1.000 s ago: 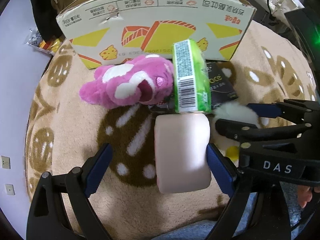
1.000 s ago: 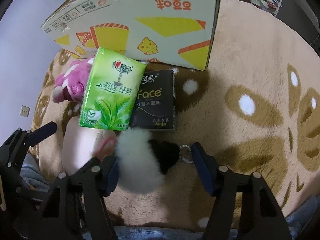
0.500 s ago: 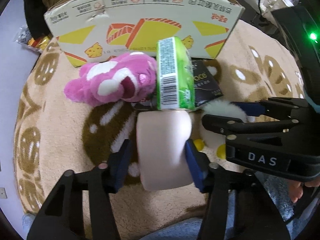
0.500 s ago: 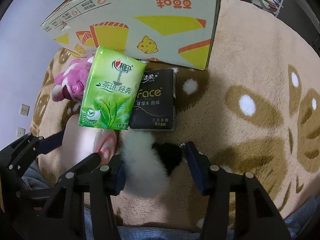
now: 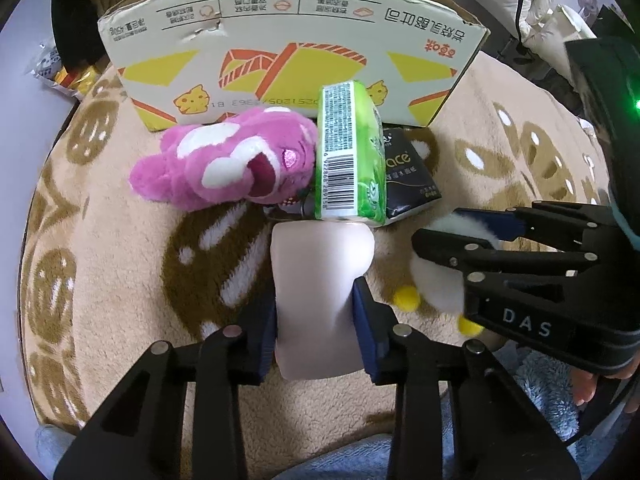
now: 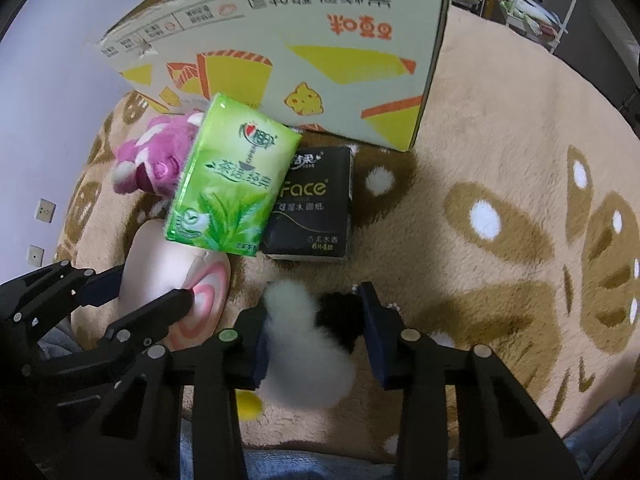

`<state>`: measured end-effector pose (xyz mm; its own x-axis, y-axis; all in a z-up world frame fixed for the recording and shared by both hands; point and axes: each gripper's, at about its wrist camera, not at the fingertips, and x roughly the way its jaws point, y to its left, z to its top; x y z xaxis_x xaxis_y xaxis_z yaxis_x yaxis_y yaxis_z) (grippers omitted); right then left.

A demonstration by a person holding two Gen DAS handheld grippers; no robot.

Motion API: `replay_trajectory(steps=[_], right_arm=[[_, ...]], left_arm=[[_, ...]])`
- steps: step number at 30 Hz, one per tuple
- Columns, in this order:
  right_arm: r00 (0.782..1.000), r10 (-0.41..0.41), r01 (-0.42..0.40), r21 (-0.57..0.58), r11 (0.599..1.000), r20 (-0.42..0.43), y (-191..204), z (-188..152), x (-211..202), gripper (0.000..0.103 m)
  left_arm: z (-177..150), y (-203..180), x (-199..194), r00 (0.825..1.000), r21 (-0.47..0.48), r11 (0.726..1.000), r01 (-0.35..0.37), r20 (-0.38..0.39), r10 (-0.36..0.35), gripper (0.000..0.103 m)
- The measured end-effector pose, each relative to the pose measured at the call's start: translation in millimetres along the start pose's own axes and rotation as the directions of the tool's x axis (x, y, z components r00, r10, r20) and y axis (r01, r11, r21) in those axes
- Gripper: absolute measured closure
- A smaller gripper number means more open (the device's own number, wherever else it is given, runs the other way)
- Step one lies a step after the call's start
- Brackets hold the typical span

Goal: Organize soft objects
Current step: 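Lift the pink roll and white pompom and carry both toward the box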

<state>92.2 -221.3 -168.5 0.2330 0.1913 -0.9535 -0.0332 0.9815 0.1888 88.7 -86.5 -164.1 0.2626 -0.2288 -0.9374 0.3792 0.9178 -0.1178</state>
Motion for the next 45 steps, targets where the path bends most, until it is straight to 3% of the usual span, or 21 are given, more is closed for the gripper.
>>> replay_trajectory(steps=[8,15,20,25,28,33,36,40,45], right_arm=[[1.0,-0.001,0.001,-0.013,1.0,0.02,1,-5,-9,0.069],[0.988,-0.01,0.015,-0.03,0.999,0.154,0,-6,-41,0.07],[0.958,0.005,-0.001,-0.014,1.0,0.287,-7,-9,-74,0.07],[0.903,-0.01,0.011,-0.001,1.0,0.429,-6,-10,-109,0.07],[0.876,0.002,0.002,-0.007,1.0,0.483,-7,-8,-124,0.07],[0.834,0.02,-0.013,-0.017,1.0,0.551,-3,-6,-138,0.07],[0.807,0.037,-0.02,-0.036,0.999,0.589,-1,-4,-149,0.07],[0.757,0.027,-0.002,-0.039,0.999,0.653,1,-1,-165,0.07],[0.716,0.035,-0.007,-0.043,0.999,0.697,2,7,-182,0.07]], left_arm=[[-2,9,-7,1.0,-0.04,0.999,-0.023,0.013,0.023,0.069],[-4,15,-20,0.998,-0.073,0.997,-0.034,0.055,0.038,0.072],[-6,13,-41,0.987,-0.077,0.995,-0.064,0.143,0.075,0.072],[-9,8,-57,0.977,-0.068,0.994,-0.079,0.193,0.091,0.072],[-12,0,-73,0.952,-0.05,0.99,-0.13,0.272,0.139,0.072],[-12,-1,-103,0.91,-0.04,0.99,-0.132,0.39,0.137,0.072],[-10,-2,-120,0.876,-0.03,0.989,-0.142,0.461,0.14,0.072],[-3,-2,-135,0.838,-0.014,0.989,-0.15,0.528,0.135,0.072],[10,-4,-151,0.797,0.007,0.982,-0.188,0.586,0.148,0.072]])
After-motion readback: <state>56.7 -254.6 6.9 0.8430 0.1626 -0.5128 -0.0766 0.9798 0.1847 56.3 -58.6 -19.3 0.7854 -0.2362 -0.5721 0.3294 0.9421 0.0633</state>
